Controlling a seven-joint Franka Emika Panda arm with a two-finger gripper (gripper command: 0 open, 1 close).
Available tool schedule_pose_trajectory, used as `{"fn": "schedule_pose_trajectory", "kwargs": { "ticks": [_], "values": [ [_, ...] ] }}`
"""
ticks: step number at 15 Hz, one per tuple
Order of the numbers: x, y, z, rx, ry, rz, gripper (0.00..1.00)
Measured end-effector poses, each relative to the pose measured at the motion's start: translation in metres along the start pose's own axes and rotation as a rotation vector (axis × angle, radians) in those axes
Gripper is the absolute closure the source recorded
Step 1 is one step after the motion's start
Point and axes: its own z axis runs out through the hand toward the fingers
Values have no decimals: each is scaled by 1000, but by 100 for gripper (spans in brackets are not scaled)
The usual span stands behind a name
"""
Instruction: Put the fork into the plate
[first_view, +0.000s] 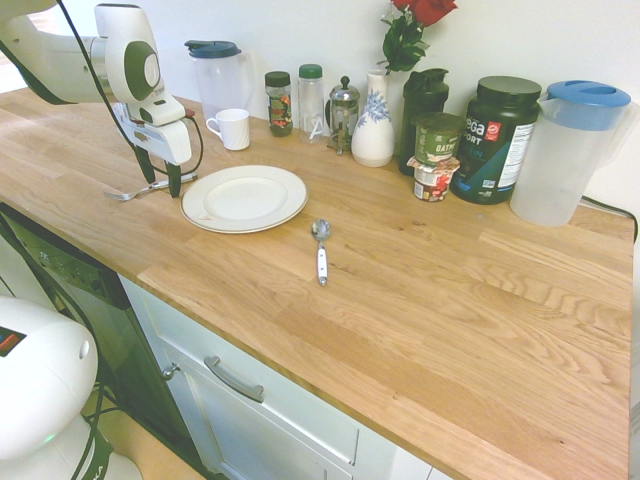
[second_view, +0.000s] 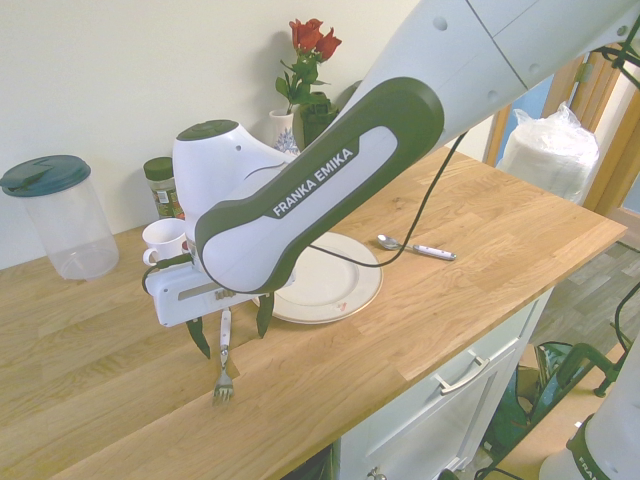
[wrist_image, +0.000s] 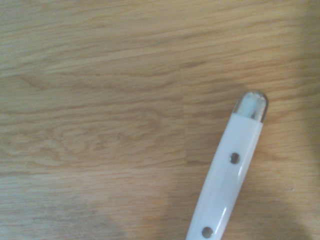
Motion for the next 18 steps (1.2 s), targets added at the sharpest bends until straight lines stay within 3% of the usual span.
{"fn": "schedule_pose_trajectory", "kwargs": {
  "ticks": [18],
  "values": [
    [-3, -12, 1, 12, -1, 8, 100]
  ]
}}
